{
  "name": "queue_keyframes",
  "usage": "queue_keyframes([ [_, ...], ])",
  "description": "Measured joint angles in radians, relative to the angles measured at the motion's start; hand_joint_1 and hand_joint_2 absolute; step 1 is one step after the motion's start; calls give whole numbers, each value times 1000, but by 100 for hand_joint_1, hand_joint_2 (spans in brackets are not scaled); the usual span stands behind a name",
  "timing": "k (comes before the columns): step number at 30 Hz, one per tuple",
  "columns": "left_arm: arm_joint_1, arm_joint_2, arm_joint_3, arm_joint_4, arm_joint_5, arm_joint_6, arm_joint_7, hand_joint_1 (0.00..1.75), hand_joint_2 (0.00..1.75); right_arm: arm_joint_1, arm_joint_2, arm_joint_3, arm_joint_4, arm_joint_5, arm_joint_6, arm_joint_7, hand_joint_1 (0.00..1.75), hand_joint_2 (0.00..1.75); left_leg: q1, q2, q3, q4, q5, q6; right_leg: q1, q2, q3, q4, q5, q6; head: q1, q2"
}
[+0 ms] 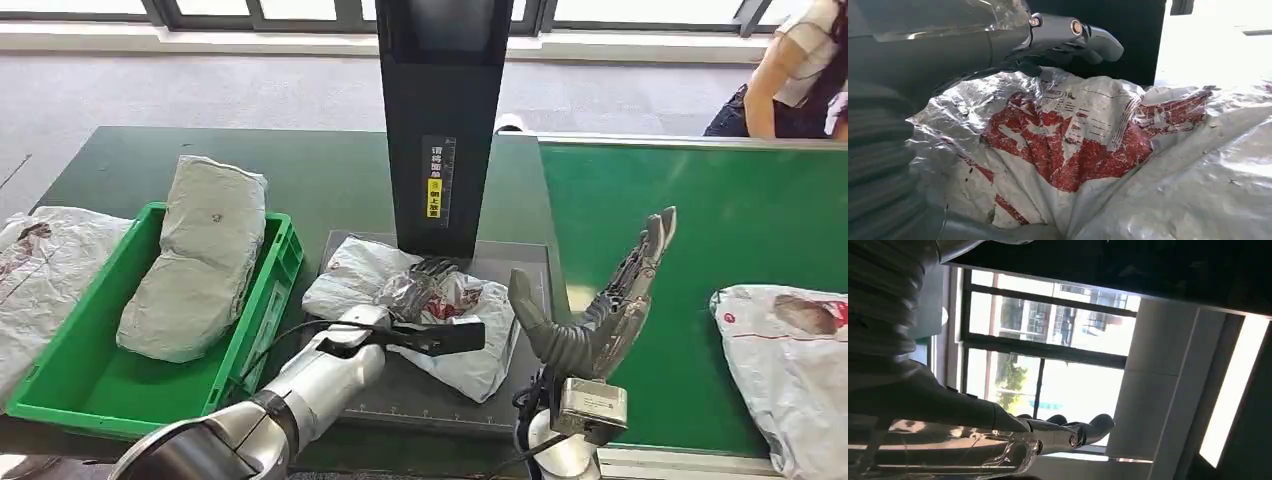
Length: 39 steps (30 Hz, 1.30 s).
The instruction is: Moved the parcel from conveyor to table for the left to box.
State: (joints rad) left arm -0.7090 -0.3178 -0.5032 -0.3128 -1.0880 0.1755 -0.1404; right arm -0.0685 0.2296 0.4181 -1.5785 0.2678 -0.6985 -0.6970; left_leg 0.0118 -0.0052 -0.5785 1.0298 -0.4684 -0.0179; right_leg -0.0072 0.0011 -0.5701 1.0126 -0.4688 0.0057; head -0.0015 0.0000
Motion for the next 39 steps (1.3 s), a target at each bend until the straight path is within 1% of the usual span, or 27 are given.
queue_keyframes([
  [1,0,0,-1,0,-1,-1,0,175,175,0,0,0,0,1,0,0,0,175,0,0,0,0,0,0,0,0,0,0,0,0,0,0],
  [9,3,0,-13,6,-10,-60,0,175,175,0,0,-1,0,-4,0,0,0,175,0,0,0,0,0,0,0,-1,1,0,0,0,0,0],
  [32,-6,5,-16,6,-54,-55,9,175,175,13,0,-13,0,-5,0,1,0,175,0,0,1,-2,0,0,0,-1,1,0,-1,-1,0,0],
  [33,-6,5,-16,6,-62,-37,9,175,175,13,0,-13,0,-5,0,1,0,175,0,0,1,-2,0,0,0,-1,1,0,-1,-1,0,0],
  [35,9,6,-17,6,-88,70,9,175,175,16,0,-14,0,3,0,1,0,175,0,0,1,-2,0,0,0,0,0,0,-1,-1,0,0],
  [36,15,6,-17,6,-93,98,9,175,175,17,0,-14,0,5,0,1,0,175,0,0,1,-2,0,0,0,0,-1,0,-1,-1,0,0],
  [39,23,7,-17,6,-97,124,10,175,175,19,0,-17,0,8,0,1,0,175,0,0,0,-2,0,-1,0,0,-1,0,-1,-1,0,0],
])
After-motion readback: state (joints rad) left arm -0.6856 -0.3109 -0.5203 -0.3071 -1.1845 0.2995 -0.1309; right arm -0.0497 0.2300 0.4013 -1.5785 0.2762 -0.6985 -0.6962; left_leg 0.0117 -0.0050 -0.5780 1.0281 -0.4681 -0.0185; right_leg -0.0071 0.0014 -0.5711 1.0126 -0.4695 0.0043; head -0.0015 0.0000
